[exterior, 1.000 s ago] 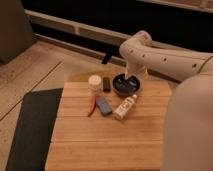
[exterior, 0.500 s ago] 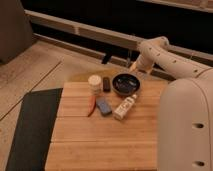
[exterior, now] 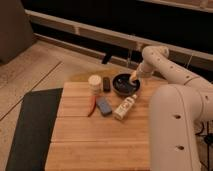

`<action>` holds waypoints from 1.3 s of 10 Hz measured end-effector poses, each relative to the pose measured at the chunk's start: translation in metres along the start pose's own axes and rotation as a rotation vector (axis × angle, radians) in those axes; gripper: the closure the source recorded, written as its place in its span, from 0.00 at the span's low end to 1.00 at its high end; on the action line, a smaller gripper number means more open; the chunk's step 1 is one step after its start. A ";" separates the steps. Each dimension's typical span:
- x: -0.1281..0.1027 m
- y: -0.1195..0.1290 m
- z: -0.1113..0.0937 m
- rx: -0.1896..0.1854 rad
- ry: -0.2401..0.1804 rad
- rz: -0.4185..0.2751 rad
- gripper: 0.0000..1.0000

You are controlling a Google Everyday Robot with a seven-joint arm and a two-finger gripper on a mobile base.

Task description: Drag the ceramic bowl in a circle

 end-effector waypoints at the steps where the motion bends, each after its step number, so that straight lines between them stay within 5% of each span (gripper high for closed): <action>1: 0.001 -0.003 0.007 0.020 0.028 -0.005 0.35; 6: 0.019 -0.006 0.053 0.126 0.192 -0.057 0.36; 9: 0.025 0.000 0.069 0.151 0.256 -0.084 0.65; 11: 0.018 0.003 0.066 0.147 0.246 -0.077 0.87; 13: 0.009 0.013 0.055 0.136 0.226 -0.069 1.00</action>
